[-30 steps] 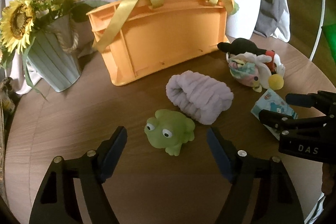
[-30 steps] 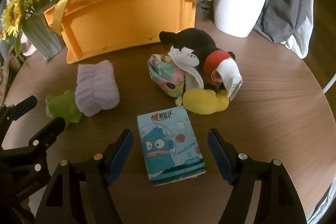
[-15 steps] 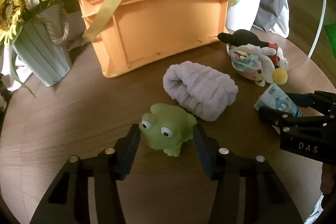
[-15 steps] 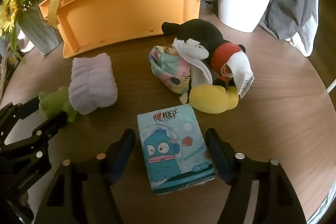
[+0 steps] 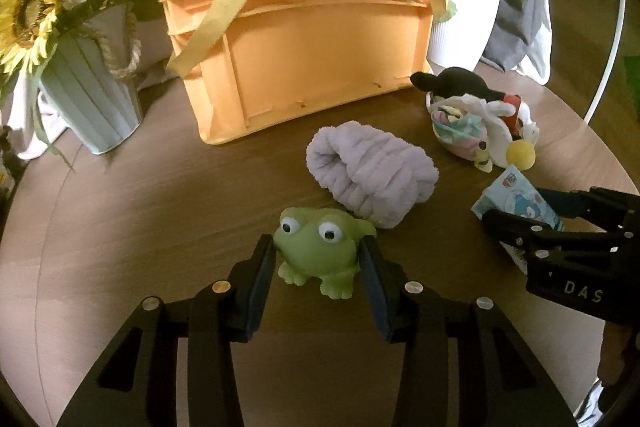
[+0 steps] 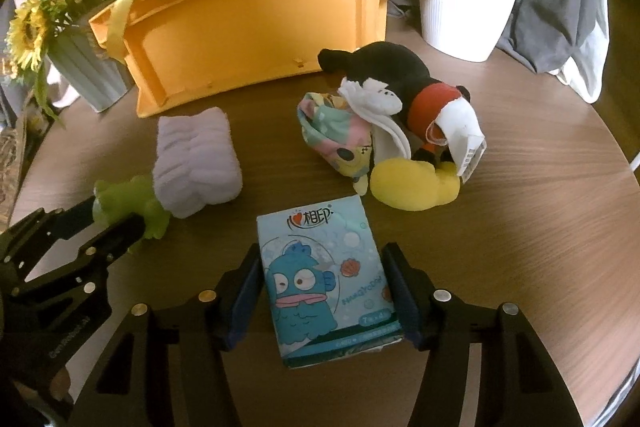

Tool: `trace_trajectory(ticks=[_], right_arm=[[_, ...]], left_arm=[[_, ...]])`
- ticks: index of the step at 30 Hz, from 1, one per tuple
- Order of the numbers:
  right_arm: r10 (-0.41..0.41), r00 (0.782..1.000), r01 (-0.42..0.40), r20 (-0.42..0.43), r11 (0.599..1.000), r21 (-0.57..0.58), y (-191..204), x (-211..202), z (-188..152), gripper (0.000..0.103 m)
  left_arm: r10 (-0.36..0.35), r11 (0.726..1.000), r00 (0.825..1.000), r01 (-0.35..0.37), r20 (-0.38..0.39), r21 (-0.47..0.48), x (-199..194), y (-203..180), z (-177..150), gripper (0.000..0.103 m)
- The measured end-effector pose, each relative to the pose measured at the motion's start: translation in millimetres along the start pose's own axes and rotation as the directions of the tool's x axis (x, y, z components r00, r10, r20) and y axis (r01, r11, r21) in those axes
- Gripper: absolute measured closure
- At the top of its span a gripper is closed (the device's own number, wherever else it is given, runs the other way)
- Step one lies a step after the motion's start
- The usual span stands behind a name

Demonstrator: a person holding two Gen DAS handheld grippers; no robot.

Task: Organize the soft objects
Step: 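Grasp the blue tissue pack with the right tool while the left tool grasps the green frog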

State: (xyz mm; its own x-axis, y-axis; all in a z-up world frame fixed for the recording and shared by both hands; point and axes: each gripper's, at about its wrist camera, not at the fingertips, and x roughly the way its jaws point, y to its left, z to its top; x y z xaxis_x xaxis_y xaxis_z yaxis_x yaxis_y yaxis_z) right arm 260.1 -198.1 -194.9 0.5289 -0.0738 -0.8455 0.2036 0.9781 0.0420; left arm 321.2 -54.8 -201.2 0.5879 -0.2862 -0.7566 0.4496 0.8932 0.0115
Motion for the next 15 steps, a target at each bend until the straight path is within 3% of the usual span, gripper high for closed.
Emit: trace_trajectory(ticks=[15], right_arm=[[0.053, 0.998, -0.052, 0.037, 0.998, -0.019, 4.2, -20.9, 1.2, 0.043]], left_arm=[[0.021, 0.999, 0.998, -0.018, 0.067, -0.046, -33.9, -5.4, 1.8, 0.062]])
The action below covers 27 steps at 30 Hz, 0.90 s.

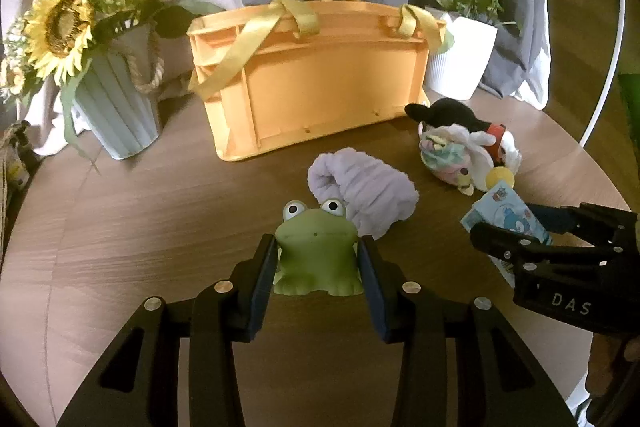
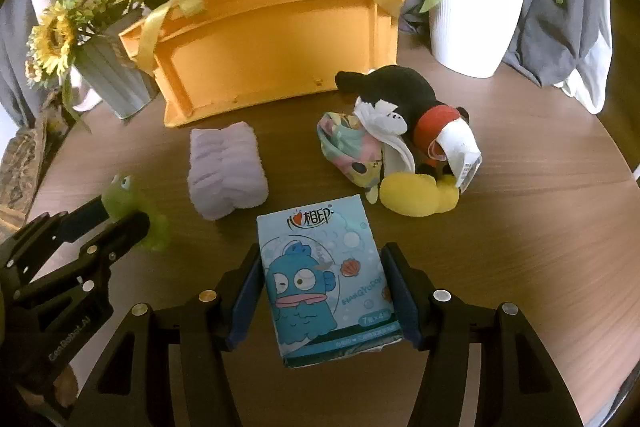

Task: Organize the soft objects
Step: 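Grasp the blue tissue pack with the right tool while the left tool grasps the green frog, then carry the tissue pack and green frog in both tools over the crate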

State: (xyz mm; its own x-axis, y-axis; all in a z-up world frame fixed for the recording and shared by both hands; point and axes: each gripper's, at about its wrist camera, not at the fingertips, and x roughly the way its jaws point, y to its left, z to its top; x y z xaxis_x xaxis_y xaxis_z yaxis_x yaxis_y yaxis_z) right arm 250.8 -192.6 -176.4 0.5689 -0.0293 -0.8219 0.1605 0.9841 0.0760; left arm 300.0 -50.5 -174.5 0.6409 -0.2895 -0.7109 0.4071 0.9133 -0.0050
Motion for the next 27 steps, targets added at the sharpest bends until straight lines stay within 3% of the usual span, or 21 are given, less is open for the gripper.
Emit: trace_trajectory(ticks=[16, 27], right_arm=[[0.056, 0.992, -0.056, 0.111, 0.998, -0.006, 2.0, -50.0, 14.6, 0.043], [0.100, 0.970, -0.095, 0.220, 0.995, -0.033, 5.3, -89.3, 34.3, 0.043]], left_arm=[[0.031, 0.998, 0.994, -0.024, 0.108, -0.065, -55.2, -7.0, 22.1, 0.062], [0.068, 0.994, 0.976, -0.050, 0.208, -0.093, -91.4, -8.4, 43.9, 0.062]])
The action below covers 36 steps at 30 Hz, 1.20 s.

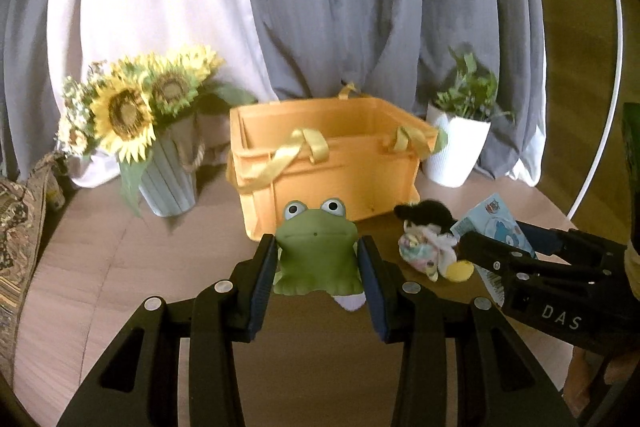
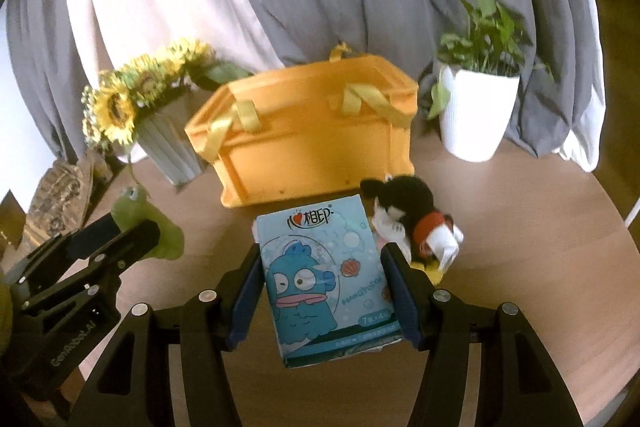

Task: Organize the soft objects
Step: 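Carry the tissue pack and green frog in both tools over the crate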

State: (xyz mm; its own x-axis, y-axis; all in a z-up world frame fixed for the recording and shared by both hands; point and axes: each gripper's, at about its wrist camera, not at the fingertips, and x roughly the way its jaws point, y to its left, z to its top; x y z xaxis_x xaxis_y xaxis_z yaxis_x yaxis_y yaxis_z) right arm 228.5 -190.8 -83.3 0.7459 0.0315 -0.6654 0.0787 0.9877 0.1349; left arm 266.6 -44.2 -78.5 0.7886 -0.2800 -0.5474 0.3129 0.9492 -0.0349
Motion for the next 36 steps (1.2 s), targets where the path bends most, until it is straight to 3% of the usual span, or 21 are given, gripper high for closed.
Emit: trace_trajectory(ticks=[17, 36], right_arm=[[0.055, 0.989, -0.051, 0.140, 0.998, -0.037, 6.4, -26.7, 46.3, 0.043], [0.095, 0.957, -0.076, 0.275, 0.994, -0.079, 7.6, -29.3, 94.8, 0.043]], left_arm=[[0.034, 0.999, 0.989, -0.032, 0.142, -0.018, -18.7, -0.2, 45.0, 0.062], [0.071, 0.997, 0.966, -0.070, 0.250, -0.009, -5.3, 1.1, 91.1, 0.062]])
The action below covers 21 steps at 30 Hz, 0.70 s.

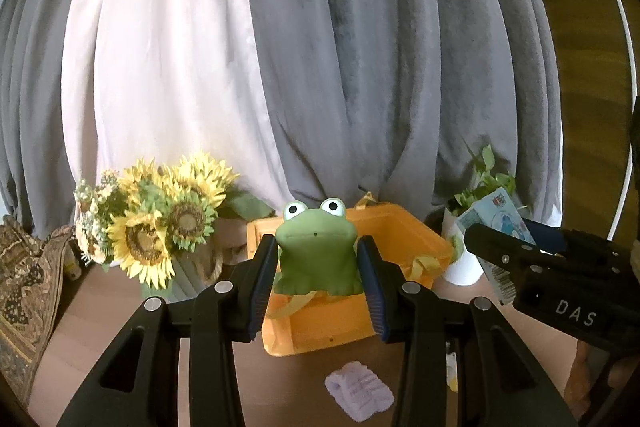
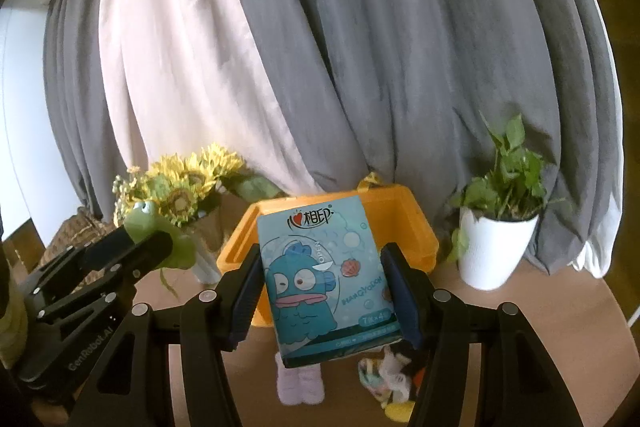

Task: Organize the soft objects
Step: 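Carry the tissue pack and green frog in both tools over the crate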

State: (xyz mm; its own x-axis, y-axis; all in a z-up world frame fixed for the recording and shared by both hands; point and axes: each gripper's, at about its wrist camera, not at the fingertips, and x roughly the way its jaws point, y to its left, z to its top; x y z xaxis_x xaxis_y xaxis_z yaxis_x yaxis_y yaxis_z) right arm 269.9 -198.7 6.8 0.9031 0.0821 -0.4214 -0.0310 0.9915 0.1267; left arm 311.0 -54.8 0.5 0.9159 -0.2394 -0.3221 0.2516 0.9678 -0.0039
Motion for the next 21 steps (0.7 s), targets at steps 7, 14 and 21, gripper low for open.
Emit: trace_trajectory(ticks=[7, 14, 21], right_arm=[[0.006, 1.000, -0.006, 0.028, 1.000, -0.006, -4.5, 14.2, 14.7, 0.043], [0.017, 0.999, -0.016, 0.040, 1.000, -0.015, -7.4, 36.8, 28.5, 0.043], [0.028, 0.999, -0.027, 0.034, 1.000, -0.013, -14.6, 66.9, 40.5, 0.043]], left_arm=[[0.009, 1.000, 1.000, -0.009, 0.025, 0.004, 16.3, 1.3, 10.3, 0.062], [0.015, 1.000, 0.999, -0.015, 0.034, 0.005, 40.7, 6.0, 18.7, 0.062], [0.017, 1.000, 1.000, -0.017, 0.024, 0.001, 70.6, 16.0, 25.7, 0.062]])
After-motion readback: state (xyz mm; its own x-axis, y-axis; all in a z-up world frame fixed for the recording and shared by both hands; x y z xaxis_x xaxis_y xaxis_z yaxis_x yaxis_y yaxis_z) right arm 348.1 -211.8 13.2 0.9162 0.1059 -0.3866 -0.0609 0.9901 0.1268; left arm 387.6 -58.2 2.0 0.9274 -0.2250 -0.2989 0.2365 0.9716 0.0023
